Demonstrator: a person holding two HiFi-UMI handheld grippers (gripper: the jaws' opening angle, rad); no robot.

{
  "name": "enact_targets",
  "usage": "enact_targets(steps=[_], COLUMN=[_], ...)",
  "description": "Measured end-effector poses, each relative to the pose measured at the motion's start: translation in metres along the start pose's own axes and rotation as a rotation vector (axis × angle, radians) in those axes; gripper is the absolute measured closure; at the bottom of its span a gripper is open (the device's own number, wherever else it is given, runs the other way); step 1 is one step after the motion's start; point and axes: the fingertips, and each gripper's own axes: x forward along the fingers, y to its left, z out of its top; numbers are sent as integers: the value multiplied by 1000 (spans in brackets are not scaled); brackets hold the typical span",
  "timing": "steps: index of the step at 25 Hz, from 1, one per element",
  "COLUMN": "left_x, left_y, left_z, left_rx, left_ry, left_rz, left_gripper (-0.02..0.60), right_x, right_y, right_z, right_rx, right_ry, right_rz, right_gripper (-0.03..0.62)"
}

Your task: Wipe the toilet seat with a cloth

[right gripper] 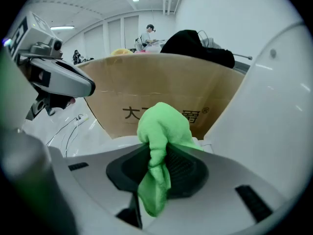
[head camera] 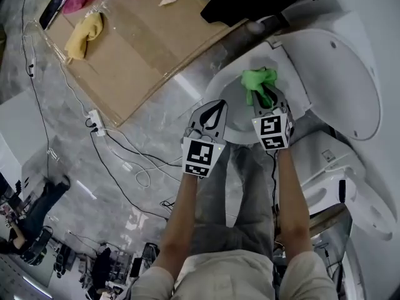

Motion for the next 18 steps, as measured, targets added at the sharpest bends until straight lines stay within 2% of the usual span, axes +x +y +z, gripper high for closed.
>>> enact_targets(steps=[4, 9, 12, 18], left_x=[-26, -61, -85, -129], left_y=[-29, -60, -73, -101], left_z=[27, 73, 105, 169], left_rx=[19, 57, 56, 113], left_ry=[-13, -45, -79, -157], left_rz=[-25, -64, -63, -88], left_gripper=[569, 569, 569, 569], right_x=[-59, -136, -186, -274], right_y=[0, -5, -8, -12], right_z=[20, 63, 90, 139], right_rx=[23, 53, 61, 65], right_ry=[-39, -119, -167, -263], right_rz=[-12, -60, -91, -150], right_gripper=[497, 497, 496, 496])
